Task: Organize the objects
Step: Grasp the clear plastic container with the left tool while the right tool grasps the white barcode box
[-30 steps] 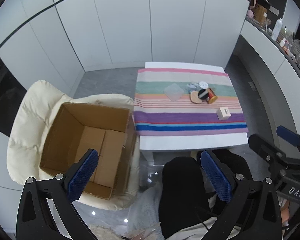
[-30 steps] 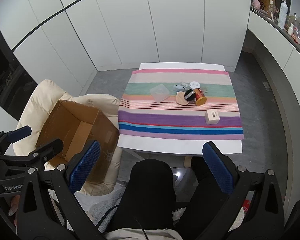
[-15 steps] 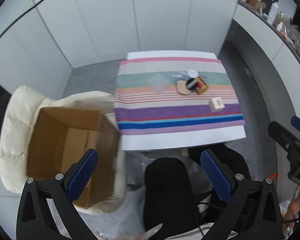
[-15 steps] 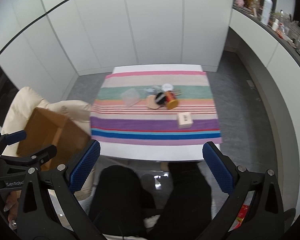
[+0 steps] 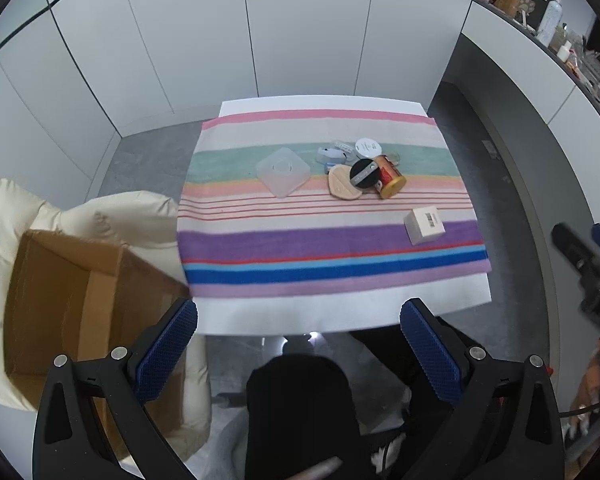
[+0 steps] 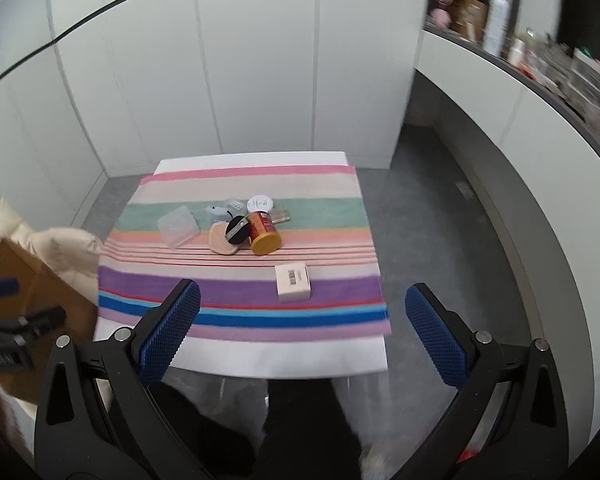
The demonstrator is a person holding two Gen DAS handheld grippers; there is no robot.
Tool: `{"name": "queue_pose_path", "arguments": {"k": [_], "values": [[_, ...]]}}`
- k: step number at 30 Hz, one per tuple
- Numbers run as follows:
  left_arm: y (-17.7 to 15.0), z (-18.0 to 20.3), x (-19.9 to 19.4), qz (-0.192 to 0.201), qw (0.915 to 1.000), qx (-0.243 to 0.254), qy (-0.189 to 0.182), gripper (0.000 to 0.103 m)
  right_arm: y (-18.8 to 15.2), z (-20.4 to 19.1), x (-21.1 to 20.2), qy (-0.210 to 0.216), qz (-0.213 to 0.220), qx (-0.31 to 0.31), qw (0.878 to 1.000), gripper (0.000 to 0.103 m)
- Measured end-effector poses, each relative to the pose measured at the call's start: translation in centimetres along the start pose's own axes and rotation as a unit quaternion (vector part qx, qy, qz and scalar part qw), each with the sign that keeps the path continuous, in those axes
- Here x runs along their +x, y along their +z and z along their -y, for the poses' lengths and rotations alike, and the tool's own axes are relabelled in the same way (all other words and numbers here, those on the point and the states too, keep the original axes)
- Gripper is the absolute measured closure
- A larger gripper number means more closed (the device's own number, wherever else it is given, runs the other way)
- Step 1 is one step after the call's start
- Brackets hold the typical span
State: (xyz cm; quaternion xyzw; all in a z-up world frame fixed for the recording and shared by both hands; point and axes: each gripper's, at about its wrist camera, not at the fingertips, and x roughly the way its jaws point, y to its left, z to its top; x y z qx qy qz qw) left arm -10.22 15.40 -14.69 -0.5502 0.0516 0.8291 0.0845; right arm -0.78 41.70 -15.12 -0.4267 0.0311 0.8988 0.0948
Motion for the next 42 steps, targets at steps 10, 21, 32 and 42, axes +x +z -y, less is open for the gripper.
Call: {"name": "queue_pose_path", "arguments": {"k": [10, 21, 32, 42], "values": [[5.1, -1.4, 9.3, 0.005, 0.9998, -0.003, -0.021, 0.0, -1.3, 1.1, 10.4, 0.037, -0.031, 0.009, 0.999, 0.0], [11.6, -2.2, 24.6, -0.018, 0.9994, 0.023, -0.02, 0.0, -3.7, -0.3, 22.6, 0.062, -0.094, -0.029, 0.993, 0.0], [16.3, -4.0, 33.0, -0.073, 0.9905, -0.116, -0.011, 0.0, -4.8, -1.4, 28.6, 0.089, -0.146, -0.003, 0.985, 0.0], [18.0, -3.7, 37.5, -0.107, 0.98, -0.161, 0.047, 0.001, -5.9, -2.2, 30.5, 0.065, -0.166, -0.007, 0.984, 0.02]]}}
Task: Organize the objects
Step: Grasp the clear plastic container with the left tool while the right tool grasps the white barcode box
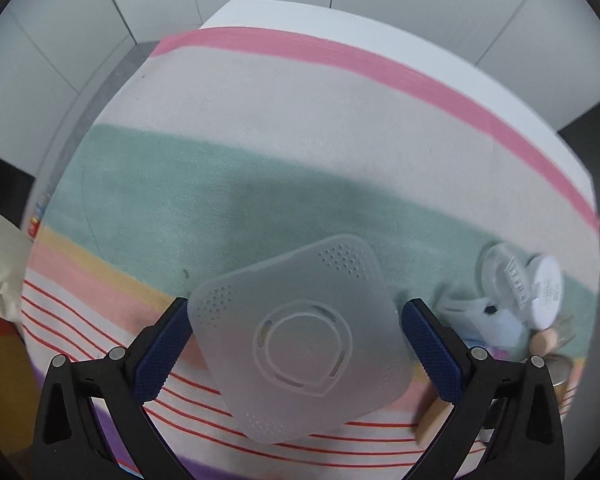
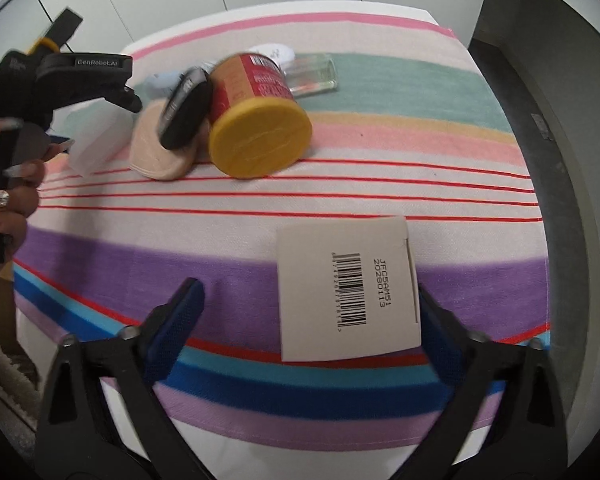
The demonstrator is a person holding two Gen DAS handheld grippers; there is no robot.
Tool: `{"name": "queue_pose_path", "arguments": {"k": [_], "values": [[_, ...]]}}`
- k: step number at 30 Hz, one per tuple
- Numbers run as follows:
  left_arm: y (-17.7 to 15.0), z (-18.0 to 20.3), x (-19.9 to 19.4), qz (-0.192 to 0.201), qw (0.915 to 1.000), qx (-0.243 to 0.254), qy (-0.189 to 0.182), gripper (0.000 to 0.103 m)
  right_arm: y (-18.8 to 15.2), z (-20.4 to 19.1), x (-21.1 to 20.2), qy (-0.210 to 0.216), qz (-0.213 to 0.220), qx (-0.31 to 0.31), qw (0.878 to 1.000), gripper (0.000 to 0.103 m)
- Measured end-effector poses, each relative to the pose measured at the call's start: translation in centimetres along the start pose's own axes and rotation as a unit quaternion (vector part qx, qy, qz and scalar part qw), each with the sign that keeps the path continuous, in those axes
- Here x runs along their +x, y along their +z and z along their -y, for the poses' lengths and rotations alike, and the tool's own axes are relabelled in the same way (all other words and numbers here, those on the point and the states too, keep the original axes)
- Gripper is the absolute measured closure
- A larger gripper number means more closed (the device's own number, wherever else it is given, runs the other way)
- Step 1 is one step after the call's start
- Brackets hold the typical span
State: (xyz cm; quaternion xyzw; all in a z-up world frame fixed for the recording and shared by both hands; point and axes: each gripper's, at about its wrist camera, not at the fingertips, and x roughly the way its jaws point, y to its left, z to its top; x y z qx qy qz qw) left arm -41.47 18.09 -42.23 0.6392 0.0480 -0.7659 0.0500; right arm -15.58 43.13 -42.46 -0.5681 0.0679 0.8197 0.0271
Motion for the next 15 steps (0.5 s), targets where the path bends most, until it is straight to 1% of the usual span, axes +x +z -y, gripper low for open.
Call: {"name": "queue_pose_path", "arguments": {"k": [1, 2, 3, 4, 6, 8, 10, 15], "values": [[-0.3, 0.3, 0.0, 0.006, 0.9999, 0.006, 0.008, 0.003, -0.1, -0.1, -0.1, -0.014, 0.004, -0.006, 1.0, 0.028], [-0.5, 0.3, -0.1, 0.01, 0.9999, 0.006, 0.008, 0.005, -0.1, -0.3, -0.2, -0.029, 0.007, -0.016, 0.999, 0.047], [-0.7, 0.2, -0.3, 0.015, 0.9998, 0.007, 0.007, 0.011, -0.2, -0.5, -0.4, -0.04, 0.01, -0.023, 0.999, 0.049], [-0.8, 0.3, -0.4, 0.014, 0.9998, 0.014, 0.005, 0.014, -0.2, -0.3, -0.5, -0.033, 0.009, -0.019, 0.999, 0.049], [-1.2, 0.2, -0.4, 0.013, 0.9997, 0.021, 0.008, 0.014, -0.2, 0.2, -0.7, -0.018, 0.007, -0.002, 1.0, 0.049], [-1.7, -0.1, -0.4, 0.016, 0.9995, 0.021, 0.015, 0.014, -0.2, 0.5, -0.7, -0.027, 0.006, 0.002, 1.0, 0.049], [-2.3, -0.3, -0.5, 0.023, 0.9988, 0.029, 0.033, 0.014, -0.3, 0.6, -0.9, -0.029, 0.005, 0.004, 1.0, 0.049], [-3.9, -0.6, -0.8, 0.031, 0.997, 0.054, 0.046, 0.014, -0.1, 0.5, -2.1, -0.029, 0.012, 0.008, 0.999, 0.049]]}}
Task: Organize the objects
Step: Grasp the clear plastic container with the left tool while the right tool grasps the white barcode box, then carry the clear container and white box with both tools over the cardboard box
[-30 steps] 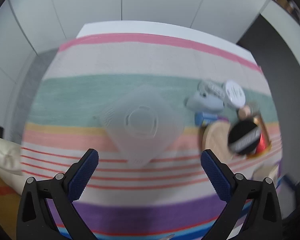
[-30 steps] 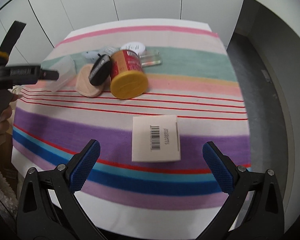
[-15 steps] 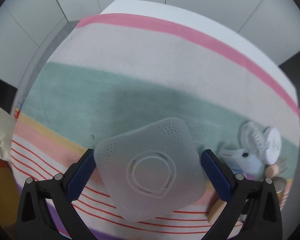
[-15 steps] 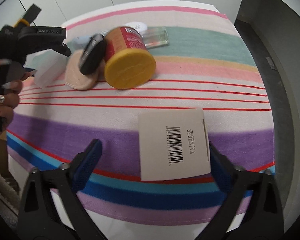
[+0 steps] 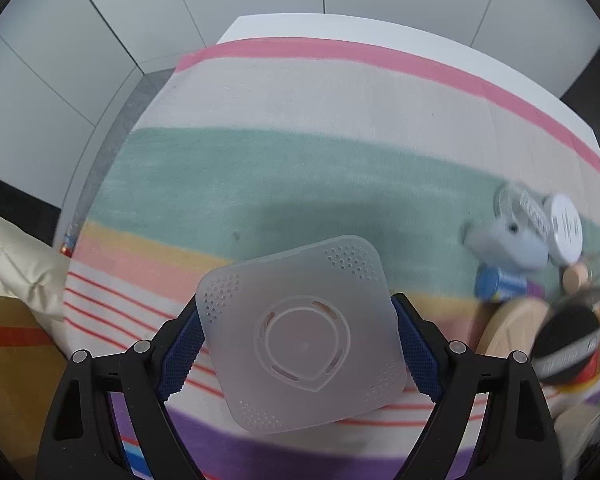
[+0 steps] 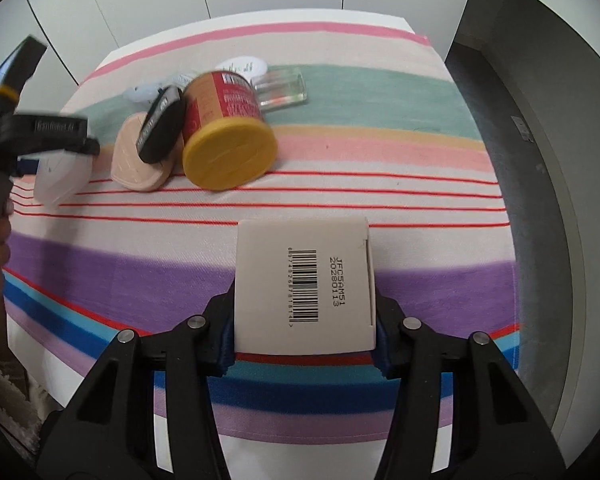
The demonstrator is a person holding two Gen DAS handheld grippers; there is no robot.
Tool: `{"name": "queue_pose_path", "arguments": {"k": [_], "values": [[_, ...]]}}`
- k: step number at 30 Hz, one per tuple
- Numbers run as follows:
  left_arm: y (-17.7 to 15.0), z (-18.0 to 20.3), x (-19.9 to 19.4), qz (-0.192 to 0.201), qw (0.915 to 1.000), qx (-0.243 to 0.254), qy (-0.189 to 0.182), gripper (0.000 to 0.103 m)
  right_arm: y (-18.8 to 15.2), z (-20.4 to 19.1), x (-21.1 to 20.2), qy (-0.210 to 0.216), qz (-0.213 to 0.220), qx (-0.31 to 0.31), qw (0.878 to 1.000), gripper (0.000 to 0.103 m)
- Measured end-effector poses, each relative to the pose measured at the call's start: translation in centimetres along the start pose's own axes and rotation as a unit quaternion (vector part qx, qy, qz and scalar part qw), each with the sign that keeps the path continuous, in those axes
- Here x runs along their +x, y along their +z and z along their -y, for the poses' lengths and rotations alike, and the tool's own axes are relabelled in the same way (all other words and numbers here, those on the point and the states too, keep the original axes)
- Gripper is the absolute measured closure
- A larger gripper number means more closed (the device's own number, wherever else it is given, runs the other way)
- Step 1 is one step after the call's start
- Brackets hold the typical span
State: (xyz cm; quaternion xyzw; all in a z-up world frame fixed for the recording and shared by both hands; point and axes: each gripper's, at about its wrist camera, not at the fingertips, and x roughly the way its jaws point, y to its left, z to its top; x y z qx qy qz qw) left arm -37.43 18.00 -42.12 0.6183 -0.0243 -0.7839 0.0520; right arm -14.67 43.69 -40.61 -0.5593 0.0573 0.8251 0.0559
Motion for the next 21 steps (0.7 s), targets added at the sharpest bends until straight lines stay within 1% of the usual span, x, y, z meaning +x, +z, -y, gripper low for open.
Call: {"name": "queue_pose_path", "arguments": {"k": [4, 5, 6, 10, 12, 17, 21], "values": [[-0.1, -0.8, -1.4, 0.01, 0.9998, 0.014, -0.002, 0.014, 0.9, -0.2, -0.8, 0.002, 0.007, 0.0, 1.0, 0.049], [-0.8, -1.2, -2.2, 0.013, 0.9998, 0.018, -0.002, 0.014, 1.2, -0.3, -1.3, 0.003, 0.009, 0.001, 1.0, 0.049], [0.0, -2.2, -3.2, 0.017, 0.9996, 0.024, -0.002, 0.014, 1.5, -0.4, -1.5, 0.002, 0.01, 0.001, 1.0, 0.049], [-0.8, -1.6, -5.9, 0.029, 0.9973, 0.066, 0.012, 0.014, 3.1, -0.4, -3.3, 0.001, 0.016, 0.0, 1.0, 0.049], [-0.9, -1.6, -7.2, 0.035, 0.9965, 0.076, 0.012, 0.014, 4.1, -0.1, -4.3, -0.002, 0.02, 0.003, 1.0, 0.049], [-1.5, -1.9, -11.9, 0.05, 0.9955, 0.08, -0.007, 0.014, 5.7, -0.1, -7.6, -0.001, 0.025, 0.015, 1.0, 0.049], [-2.4, -1.5, -16.7, 0.07, 0.9938, 0.085, -0.017, 0.014, 7.4, -0.8, -10.8, -0.002, 0.043, 0.004, 0.999, 0.049]]}}
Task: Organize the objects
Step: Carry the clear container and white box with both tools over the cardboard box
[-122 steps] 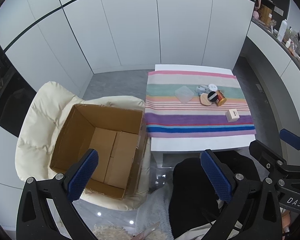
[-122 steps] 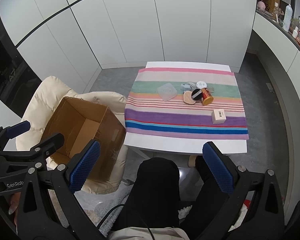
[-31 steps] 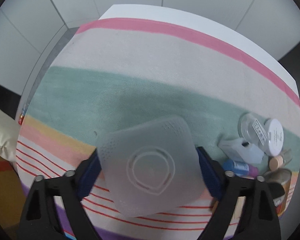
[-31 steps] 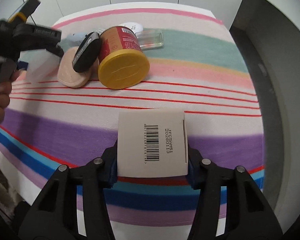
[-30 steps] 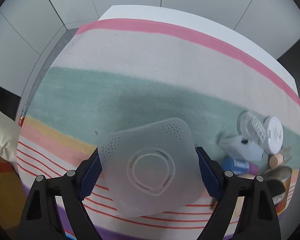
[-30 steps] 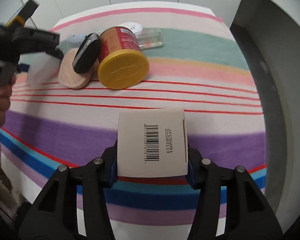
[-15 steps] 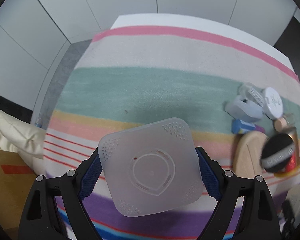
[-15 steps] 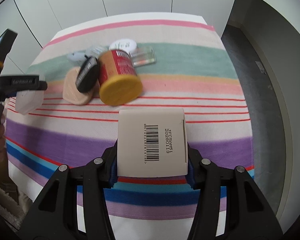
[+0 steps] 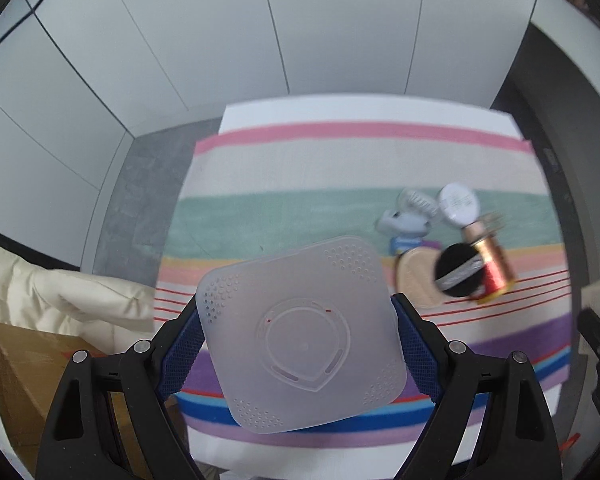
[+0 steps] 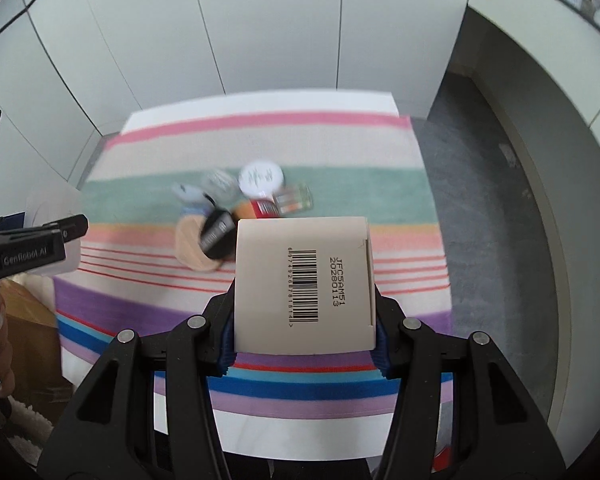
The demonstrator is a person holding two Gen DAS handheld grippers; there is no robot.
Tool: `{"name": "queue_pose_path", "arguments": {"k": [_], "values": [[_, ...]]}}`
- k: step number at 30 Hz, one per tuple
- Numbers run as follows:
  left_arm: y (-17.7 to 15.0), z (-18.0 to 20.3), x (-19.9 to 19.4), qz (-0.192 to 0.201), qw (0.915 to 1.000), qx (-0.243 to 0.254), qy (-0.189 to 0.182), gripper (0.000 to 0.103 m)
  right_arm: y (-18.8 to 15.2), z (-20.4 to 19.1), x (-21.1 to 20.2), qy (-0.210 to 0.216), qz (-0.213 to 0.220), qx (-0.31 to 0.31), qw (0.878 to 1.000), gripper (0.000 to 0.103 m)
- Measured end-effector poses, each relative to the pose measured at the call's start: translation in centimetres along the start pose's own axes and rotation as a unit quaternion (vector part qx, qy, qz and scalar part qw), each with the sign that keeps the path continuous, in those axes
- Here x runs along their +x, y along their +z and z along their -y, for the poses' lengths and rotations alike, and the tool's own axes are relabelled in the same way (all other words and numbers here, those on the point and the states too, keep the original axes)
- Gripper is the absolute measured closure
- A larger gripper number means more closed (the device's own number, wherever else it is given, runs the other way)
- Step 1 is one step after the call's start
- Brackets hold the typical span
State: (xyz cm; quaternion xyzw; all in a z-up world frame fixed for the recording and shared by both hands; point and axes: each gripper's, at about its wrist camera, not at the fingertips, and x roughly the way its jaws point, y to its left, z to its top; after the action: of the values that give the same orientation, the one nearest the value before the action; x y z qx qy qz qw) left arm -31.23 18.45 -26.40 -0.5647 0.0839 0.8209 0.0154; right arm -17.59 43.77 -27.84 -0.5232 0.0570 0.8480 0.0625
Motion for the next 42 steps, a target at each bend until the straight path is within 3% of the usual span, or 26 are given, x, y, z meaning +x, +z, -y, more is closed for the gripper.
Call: {"name": "queue_pose_path", "arguments": {"k": [13, 21, 27, 33, 42], "values": [[1.6, -1.5, -11.8, 0.06, 0.9982, 0.004, 0.001, 0.014, 4.6, -2.9, -11.2, 0.036, 0.058, -0.044, 0.997, 0.049], [1.5, -2.6, -14.0, 0.054, 0.9981, -0.011, -0.028, 0.014, 5.6, -4.6, -14.9, 0.044, 0.073, -0.057, 0.995, 0.049], [1.0, -2.8, -14.3, 0.055, 0.9981, -0.014, -0.023, 0.014, 5.8, -4.9, -15.3, 0.041, 0.076, -0.055, 0.995, 0.049], [-0.4, -3.1, -15.5, 0.056, 0.9981, -0.011, -0.025, 0.014, 4.9, -4.8, -15.7, 0.035, 0.08, -0.057, 0.995, 0.049], [-6.0, -3.9, -19.4, 0.072, 0.9968, -0.007, -0.034, 0.014, 0.1, -4.5, -18.5, 0.04, 0.085, -0.063, 0.994, 0.049]]}}
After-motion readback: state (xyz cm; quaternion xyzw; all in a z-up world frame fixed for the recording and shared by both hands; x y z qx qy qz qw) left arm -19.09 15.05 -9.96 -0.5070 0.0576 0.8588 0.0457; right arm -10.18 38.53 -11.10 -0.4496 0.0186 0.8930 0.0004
